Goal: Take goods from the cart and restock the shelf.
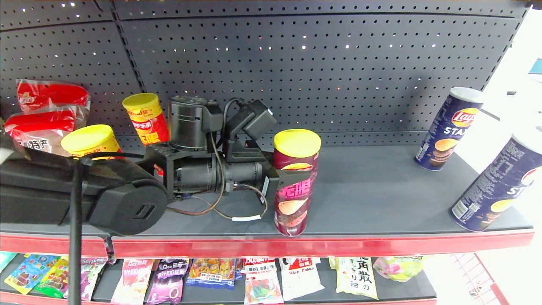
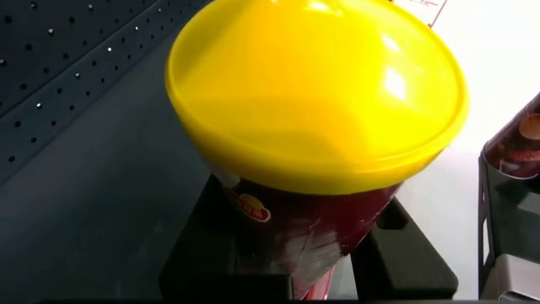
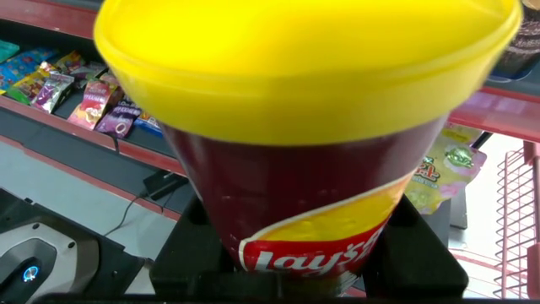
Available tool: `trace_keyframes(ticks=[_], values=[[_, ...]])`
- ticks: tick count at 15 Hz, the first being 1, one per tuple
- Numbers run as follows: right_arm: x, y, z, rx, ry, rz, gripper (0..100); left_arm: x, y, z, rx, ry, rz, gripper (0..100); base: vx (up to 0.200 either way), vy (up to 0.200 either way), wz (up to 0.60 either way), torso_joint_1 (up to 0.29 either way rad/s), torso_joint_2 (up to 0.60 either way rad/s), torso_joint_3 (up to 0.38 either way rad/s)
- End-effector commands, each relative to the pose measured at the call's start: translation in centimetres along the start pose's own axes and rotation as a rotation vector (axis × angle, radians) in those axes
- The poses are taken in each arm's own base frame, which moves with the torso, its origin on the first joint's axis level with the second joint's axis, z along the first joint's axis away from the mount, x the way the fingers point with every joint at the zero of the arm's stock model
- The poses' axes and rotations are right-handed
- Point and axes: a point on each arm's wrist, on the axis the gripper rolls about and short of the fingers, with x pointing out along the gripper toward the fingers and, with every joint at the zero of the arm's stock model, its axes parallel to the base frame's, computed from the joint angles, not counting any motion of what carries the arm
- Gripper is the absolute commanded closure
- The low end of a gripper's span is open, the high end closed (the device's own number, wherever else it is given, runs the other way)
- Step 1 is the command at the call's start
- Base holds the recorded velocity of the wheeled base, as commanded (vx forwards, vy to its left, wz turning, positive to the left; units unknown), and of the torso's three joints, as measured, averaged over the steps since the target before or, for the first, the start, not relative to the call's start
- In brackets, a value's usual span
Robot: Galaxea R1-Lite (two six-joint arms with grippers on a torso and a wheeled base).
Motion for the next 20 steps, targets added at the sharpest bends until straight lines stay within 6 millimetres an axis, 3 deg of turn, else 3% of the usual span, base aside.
trace_keyframes(ticks=[1, 7, 8, 12, 15, 16, 19, 20], values=[[0.0, 0.0, 0.0, -0.001, -0.001, 0.001, 100, -0.1, -0.1, -0.1, -0.002, 0.003, -0.001, 100, 0.000, 0.000, 0.00, 0.000, 0.00, 0.000], [0.0, 0.0, 0.0, -0.001, -0.001, 0.001, 100, -0.1, -0.1, -0.3, -0.006, 0.010, 0.003, 100, 0.000, 0.000, 0.00, 0.000, 0.00, 0.000], [0.0, 0.0, 0.1, -0.001, -0.002, 0.001, 100, -0.1, -0.1, -0.4, -0.007, 0.012, 0.003, 0, 0.000, 0.000, 0.00, 0.000, 0.00, 0.000], [0.0, 0.0, 0.1, -0.001, -0.002, 0.001, 100, -0.3, -0.1, -0.2, -0.002, 0.004, 0.018, 0, 0.000, 0.000, 0.00, 0.000, 0.00, 0.000], [-0.1, 0.0, 0.4, -0.004, -0.010, 0.001, 100, -2.3, -1.0, -0.3, -0.010, 0.017, 0.048, 0, 0.000, 0.000, 0.00, 0.000, 0.00, 0.000], [-0.2, 0.0, 1.0, -0.007, -0.015, 0.007, 100, -4.3, -1.5, -0.7, -0.018, 0.024, 0.070, 0, 0.000, 0.000, 0.00, 0.000, 0.00, 0.000], [0.4, -0.4, 4.9, 0.003, 0.014, 0.023, 100, -8.0, -2.8, -0.2, -0.009, 0.004, 0.145, 0, 0.000, 0.000, 0.00, 0.000, 0.00, 0.000], [2.0, -1.2, 9.0, 0.016, 0.055, 0.027, 100, -10.2, -3.9, -0.1, -0.007, -0.012, 0.179, 0, 0.000, 0.000, 0.00, 0.000, 0.00, 0.000]])
